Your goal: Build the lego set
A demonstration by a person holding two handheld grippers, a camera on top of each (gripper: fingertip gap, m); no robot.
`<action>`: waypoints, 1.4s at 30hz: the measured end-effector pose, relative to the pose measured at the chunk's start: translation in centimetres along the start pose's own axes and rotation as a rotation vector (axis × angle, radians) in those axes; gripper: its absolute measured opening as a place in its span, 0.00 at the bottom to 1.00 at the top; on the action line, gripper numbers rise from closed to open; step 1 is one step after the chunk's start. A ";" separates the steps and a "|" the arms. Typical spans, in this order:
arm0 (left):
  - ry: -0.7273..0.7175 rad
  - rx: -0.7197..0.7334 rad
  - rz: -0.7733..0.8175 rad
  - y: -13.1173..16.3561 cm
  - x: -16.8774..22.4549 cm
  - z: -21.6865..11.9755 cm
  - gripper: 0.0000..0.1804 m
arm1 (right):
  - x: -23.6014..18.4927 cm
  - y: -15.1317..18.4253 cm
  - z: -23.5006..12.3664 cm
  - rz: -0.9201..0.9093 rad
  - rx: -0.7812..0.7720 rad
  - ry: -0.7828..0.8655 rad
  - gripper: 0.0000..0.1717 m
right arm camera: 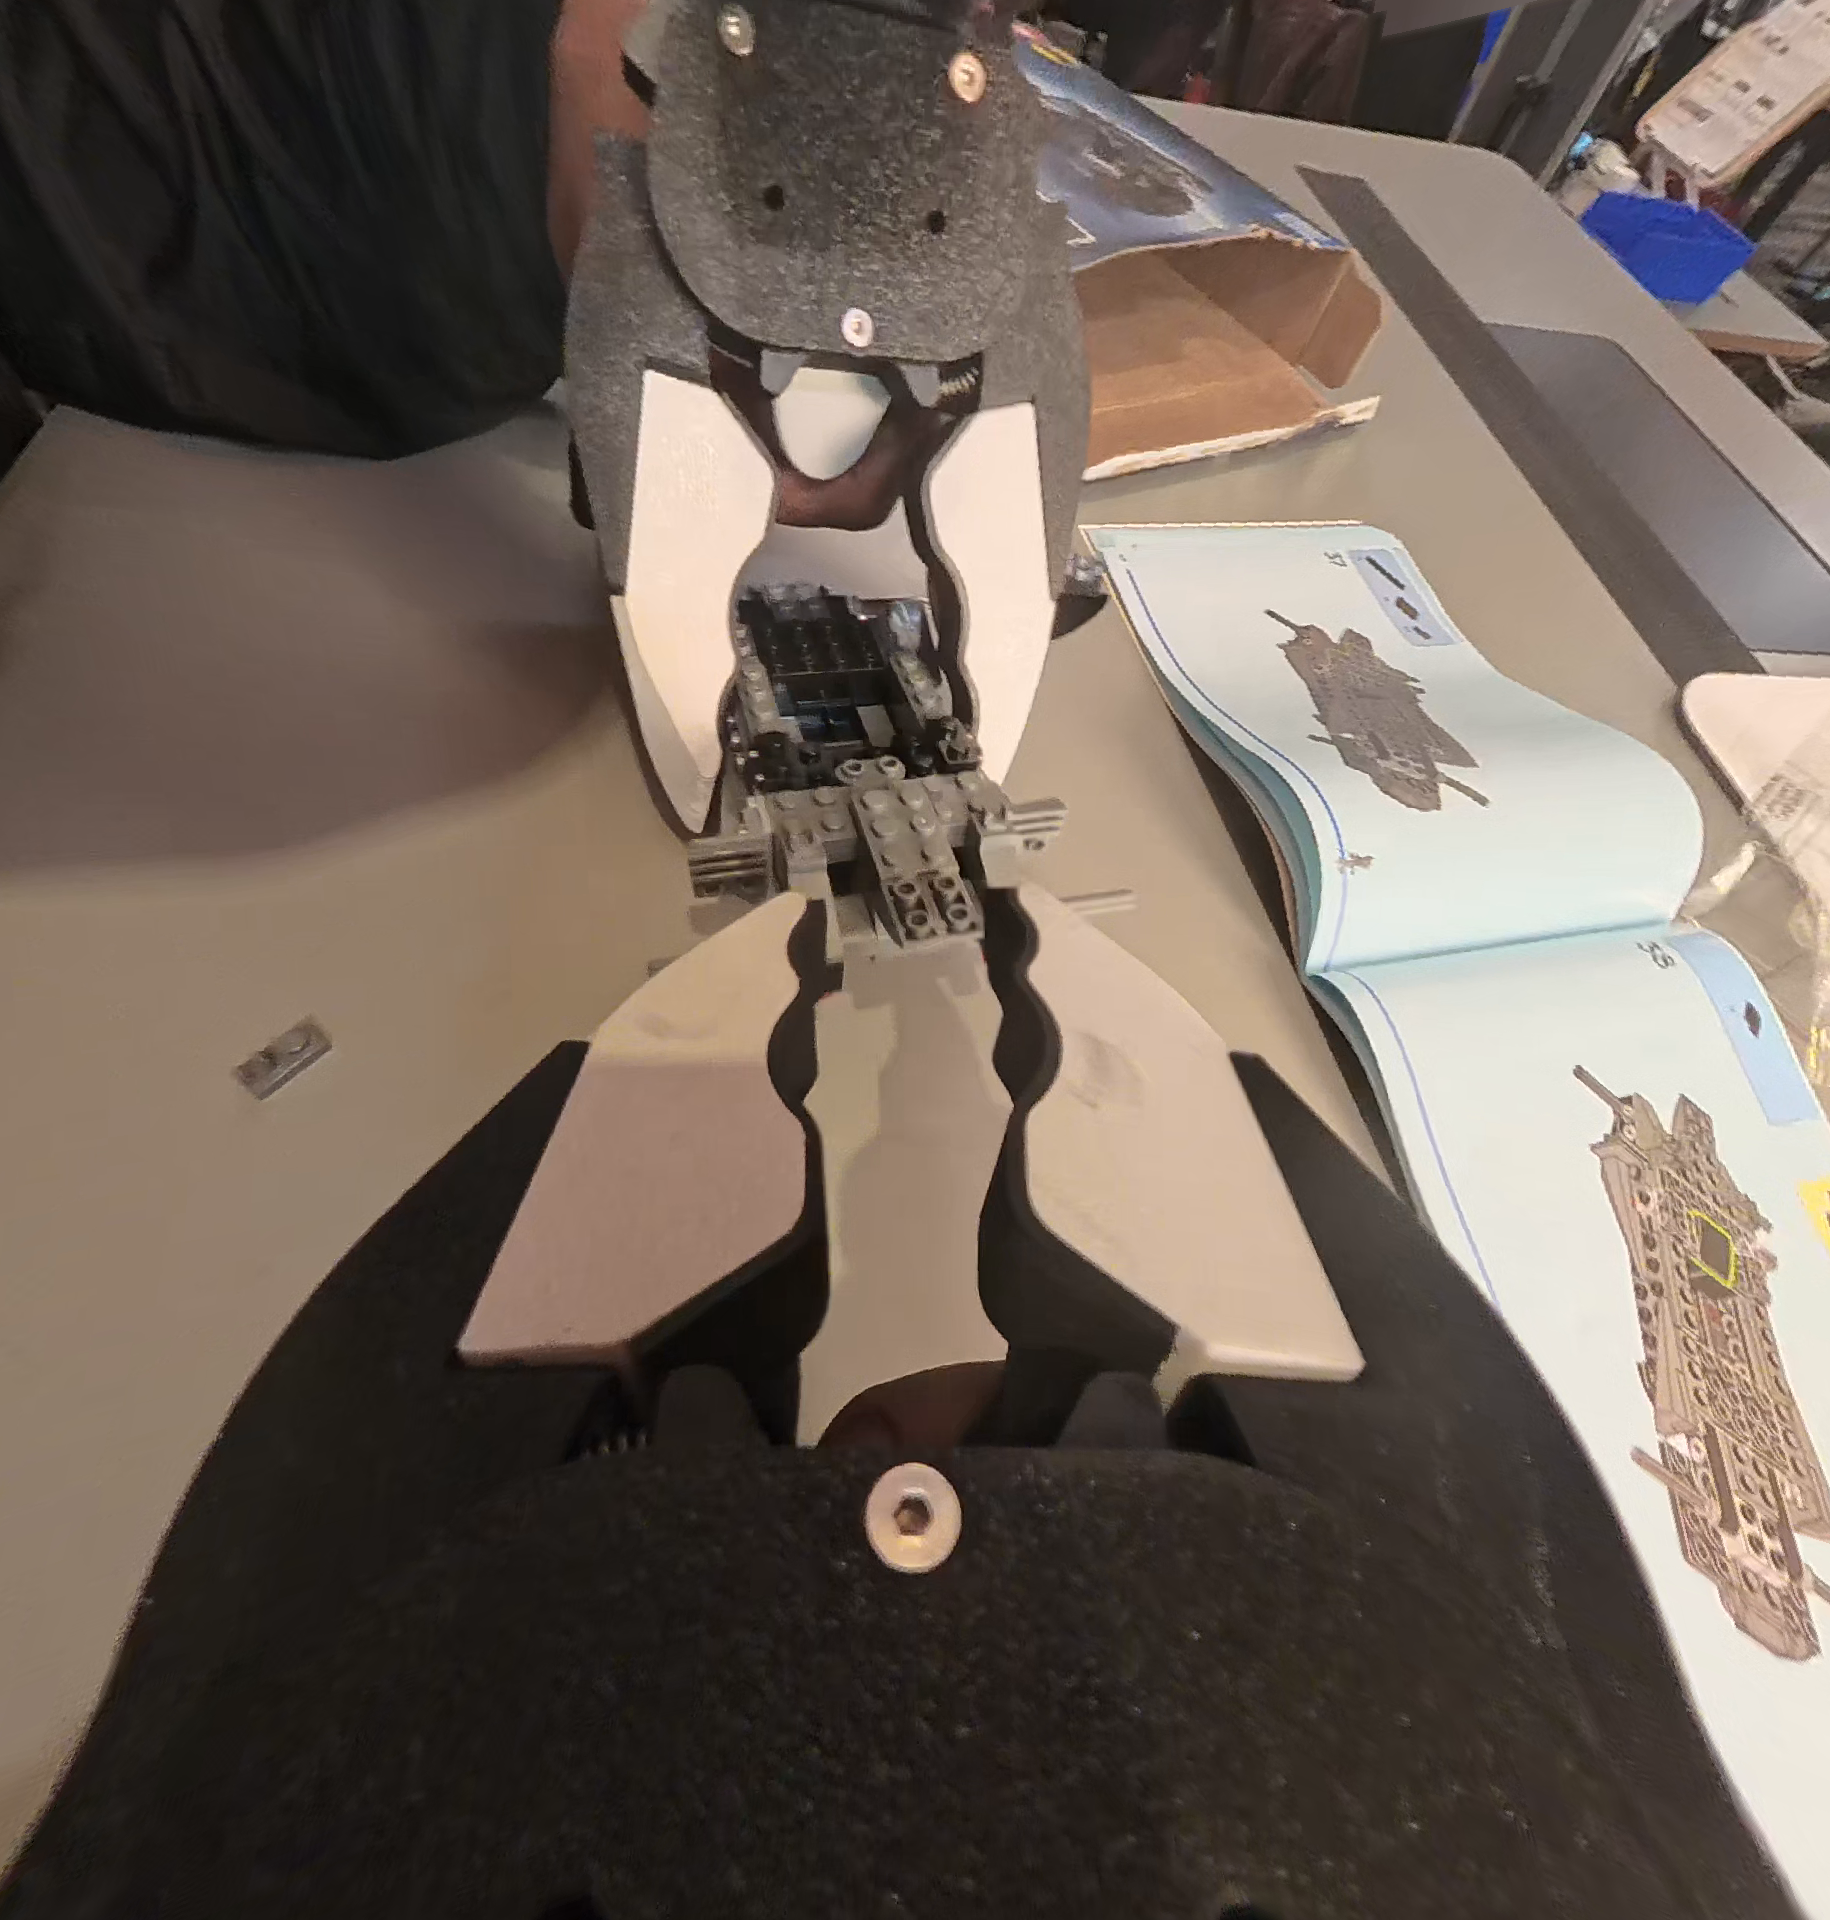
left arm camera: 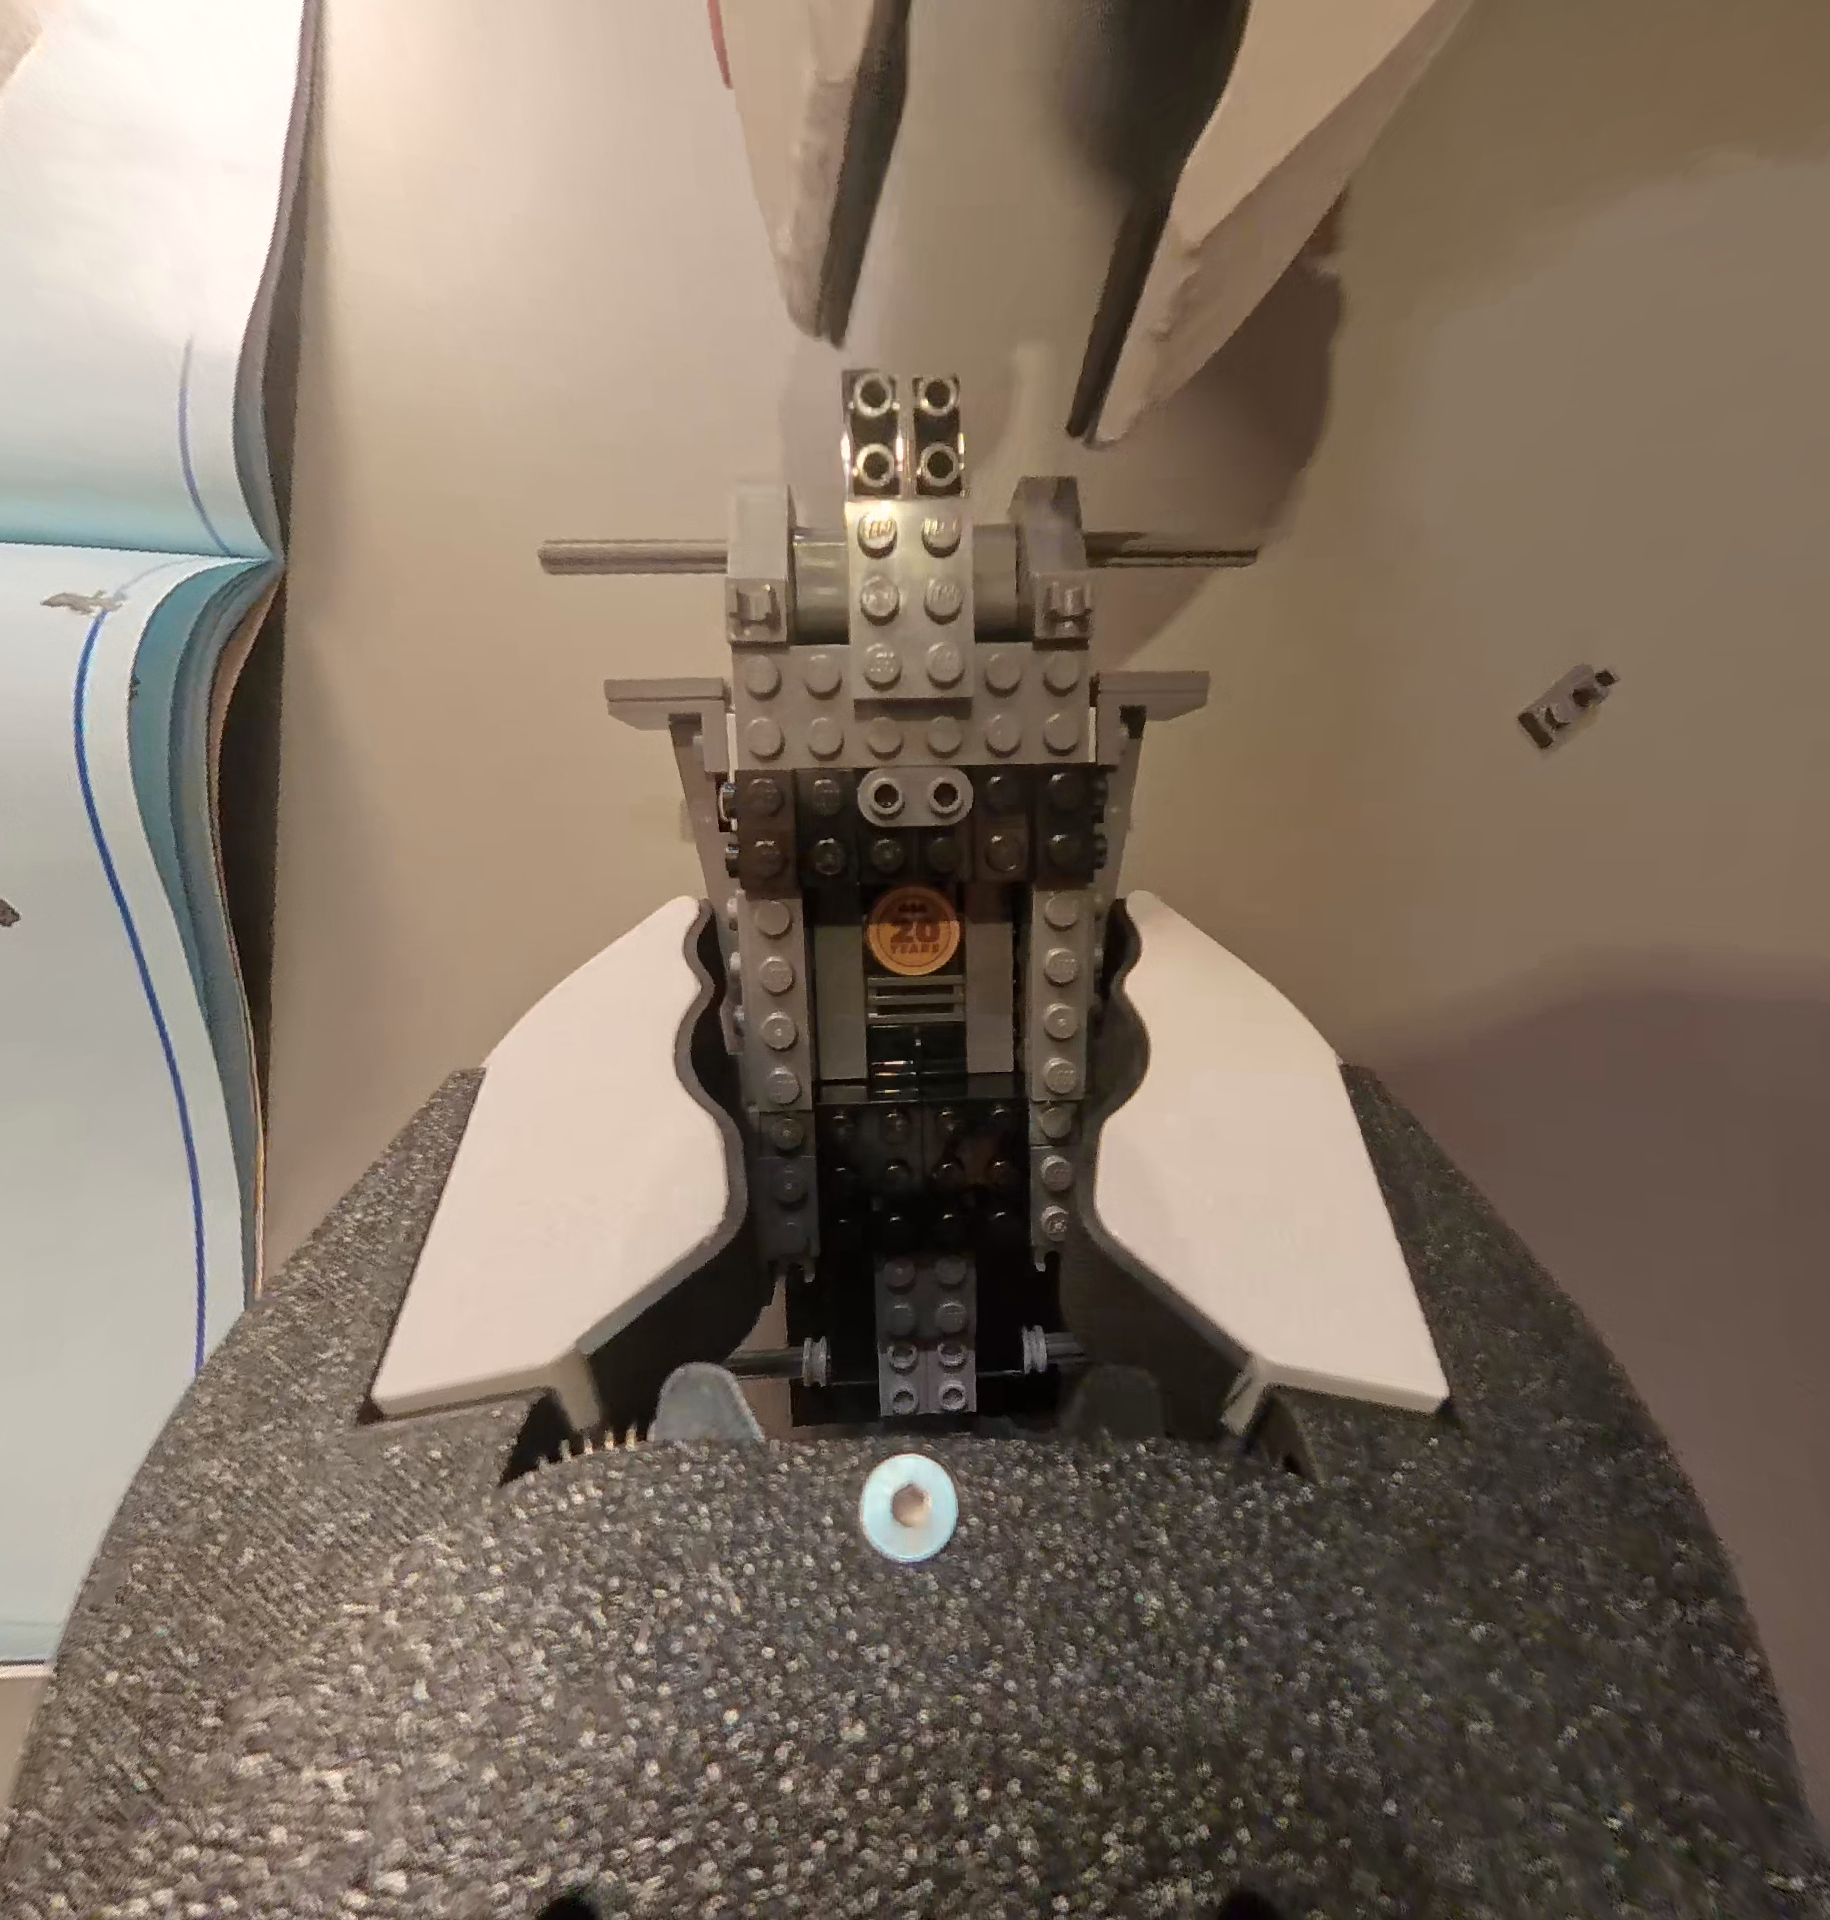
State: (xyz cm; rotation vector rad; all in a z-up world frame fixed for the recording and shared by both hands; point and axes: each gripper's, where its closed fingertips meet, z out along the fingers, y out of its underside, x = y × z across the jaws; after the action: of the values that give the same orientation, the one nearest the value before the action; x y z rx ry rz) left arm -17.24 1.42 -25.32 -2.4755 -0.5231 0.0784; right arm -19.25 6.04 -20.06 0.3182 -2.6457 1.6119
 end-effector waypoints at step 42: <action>-0.112 0.052 -0.331 -1.8 -2.4 -0.3 0.39 | 0.1 0.2 3.0 1.441 0.415 0.283 0.32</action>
State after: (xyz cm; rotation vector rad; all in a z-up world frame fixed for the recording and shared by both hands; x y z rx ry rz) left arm -20.02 1.66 -24.24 -2.3106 -0.9584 0.0963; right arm -19.10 3.49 -21.60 -2.0298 -2.1687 2.0731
